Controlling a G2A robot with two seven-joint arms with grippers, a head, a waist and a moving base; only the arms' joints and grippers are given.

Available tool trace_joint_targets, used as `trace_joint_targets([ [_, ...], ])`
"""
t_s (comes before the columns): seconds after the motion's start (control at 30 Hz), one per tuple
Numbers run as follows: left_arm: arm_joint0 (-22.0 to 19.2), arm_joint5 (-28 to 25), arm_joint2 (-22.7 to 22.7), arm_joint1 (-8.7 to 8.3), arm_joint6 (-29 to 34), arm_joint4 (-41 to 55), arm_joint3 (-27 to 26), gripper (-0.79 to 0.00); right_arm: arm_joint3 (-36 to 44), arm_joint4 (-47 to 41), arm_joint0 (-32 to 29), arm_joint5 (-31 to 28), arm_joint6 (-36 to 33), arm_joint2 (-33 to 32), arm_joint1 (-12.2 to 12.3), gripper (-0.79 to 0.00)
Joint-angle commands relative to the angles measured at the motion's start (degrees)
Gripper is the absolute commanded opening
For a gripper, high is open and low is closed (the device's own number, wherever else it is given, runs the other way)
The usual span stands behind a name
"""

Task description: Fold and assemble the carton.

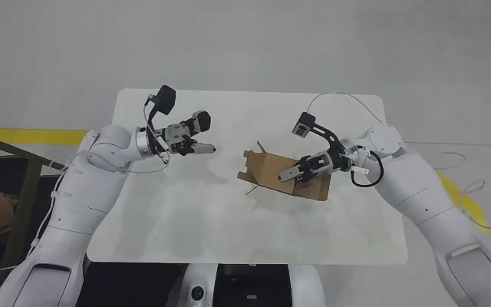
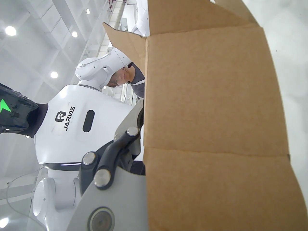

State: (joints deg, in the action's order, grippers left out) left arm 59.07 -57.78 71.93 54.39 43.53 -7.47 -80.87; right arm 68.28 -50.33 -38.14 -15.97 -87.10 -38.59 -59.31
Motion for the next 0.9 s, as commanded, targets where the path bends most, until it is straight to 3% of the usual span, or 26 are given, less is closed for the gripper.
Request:
trace_joint_targets([
  [0.0,0.29,-0.22,-0.04,0.16,-2.59,-4.98,-1.47,0.0,0.47,0.83,-0.27,0.5,0.37,-0.47,0.06,-0.785],
  [0.1,1.06,-0.22,-0.35,0.19,-5.94,-14.51,-4.16,0.0,0.71,-0.38,-0.5,-0.32,-0.9,-1.44,-0.1,-0.785],
  [0.43,3.85,-0.22,-5.82,-1.53,-24.47,-26.41,-6.54,0.0,-1.38,0.76,-0.62,-0.33,-0.9,-1.59,-0.67,-0.785],
  [0.7,3.28,-0.22,-9.5,-4.11,-53.21,-47.63,-2.93,0.0,0.46,-0.64,-1.72,-0.33,-0.9,-2.49,-0.37,-0.785],
  [0.87,0.76,-0.22,-13.69,-5.79,-71.82,-62.65,-0.19,0.0,0.06,-1.55,-0.62,-0.32,-0.9,0.93,0.09,-0.785],
])
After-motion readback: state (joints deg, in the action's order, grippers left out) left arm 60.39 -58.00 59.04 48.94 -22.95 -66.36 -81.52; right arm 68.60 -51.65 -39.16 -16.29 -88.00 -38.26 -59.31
